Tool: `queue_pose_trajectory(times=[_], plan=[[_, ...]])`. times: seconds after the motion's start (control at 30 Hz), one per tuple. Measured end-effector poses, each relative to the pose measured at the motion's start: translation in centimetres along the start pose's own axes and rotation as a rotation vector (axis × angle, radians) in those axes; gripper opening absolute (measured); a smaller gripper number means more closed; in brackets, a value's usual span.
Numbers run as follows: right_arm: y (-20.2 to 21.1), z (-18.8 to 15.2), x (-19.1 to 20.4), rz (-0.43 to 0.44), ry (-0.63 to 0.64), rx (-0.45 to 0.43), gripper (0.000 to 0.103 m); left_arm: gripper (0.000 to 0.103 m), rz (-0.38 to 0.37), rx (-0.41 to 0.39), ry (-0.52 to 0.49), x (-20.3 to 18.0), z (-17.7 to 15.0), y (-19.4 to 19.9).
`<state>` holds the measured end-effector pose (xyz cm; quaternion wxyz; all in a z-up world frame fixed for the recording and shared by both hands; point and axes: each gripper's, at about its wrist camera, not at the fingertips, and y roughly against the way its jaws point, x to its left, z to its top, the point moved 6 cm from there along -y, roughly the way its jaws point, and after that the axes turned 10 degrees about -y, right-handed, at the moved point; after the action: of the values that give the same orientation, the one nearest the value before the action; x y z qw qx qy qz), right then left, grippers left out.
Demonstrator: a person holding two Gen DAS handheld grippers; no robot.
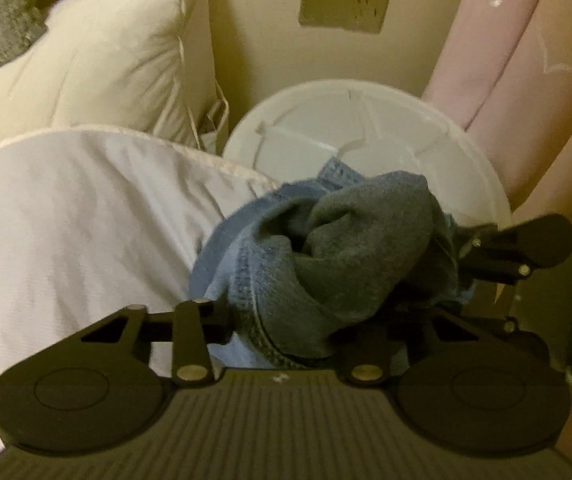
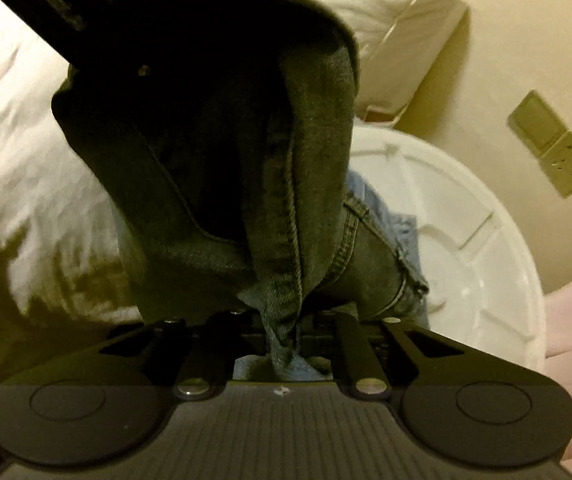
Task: Fold clothes
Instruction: 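Grasp the blue jeans with the right tool while the left tool grasps them too, then carry the jeans with both tools and drop them onto the bed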
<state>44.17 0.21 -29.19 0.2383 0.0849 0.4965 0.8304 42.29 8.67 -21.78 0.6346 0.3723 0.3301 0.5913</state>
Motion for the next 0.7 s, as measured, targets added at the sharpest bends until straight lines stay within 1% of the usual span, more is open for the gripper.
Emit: queue_pose_trajectory(times=[0.07, 0.17, 0.23, 0.3, 0.37, 0.5, 0.53, 0.57, 0.6, 0.7], plan=[[1.9, 0.9, 0.0, 0.004, -0.078, -0.044, 0.008, 0.025, -0.005, -0.060, 0.013, 0.5, 0.6, 2.0], [6.0, 2.3, -0.6, -0.032, -0.155, -0.145, 0.008, 0.022, -0.005, -0.185, 0.005, 0.5, 2.2, 6.0], [9.2, 3.7, -1.1, -0.057, -0.201, -0.234, 0.008, 0.021, 0.008, -0.276, 0.020, 0.5, 3.2, 9.2], [12.5, 5.3, -1.5, -0.082, -0.237, -0.328, 0.008, 0.021, 0.018, -0.368, 0.051, 1.2, 3.2, 13.0], [16.3, 7.3, -1.5, -0.094, -0.240, -0.448, 0.008, 0.020, 0.029, -0.459, 0.084, 1.9, 3.2, 16.8], [23.1, 11.3, 1.5, -0.061, -0.196, -0.647, 0.007, 0.020, 0.138, -0.591, 0.155, 4.0, -0.2, 25.8], [24.7, 12.2, 3.0, -0.033, -0.180, -0.689, 0.008, 0.020, 0.166, -0.623, 0.173, 4.5, -1.2, 28.1], [26.2, 13.0, 4.9, 0.003, -0.158, -0.727, 0.008, 0.020, 0.195, -0.655, 0.191, 5.0, -2.1, 30.5], [27.8, 13.8, 6.8, 0.040, -0.136, -0.765, 0.008, 0.020, 0.238, -0.678, 0.224, 5.6, -3.8, 33.0], [31.9, 15.4, 13.9, 0.186, -0.065, -0.836, 0.008, 0.020, 0.383, -0.725, 0.322, 6.9, -10.4, 41.4]])
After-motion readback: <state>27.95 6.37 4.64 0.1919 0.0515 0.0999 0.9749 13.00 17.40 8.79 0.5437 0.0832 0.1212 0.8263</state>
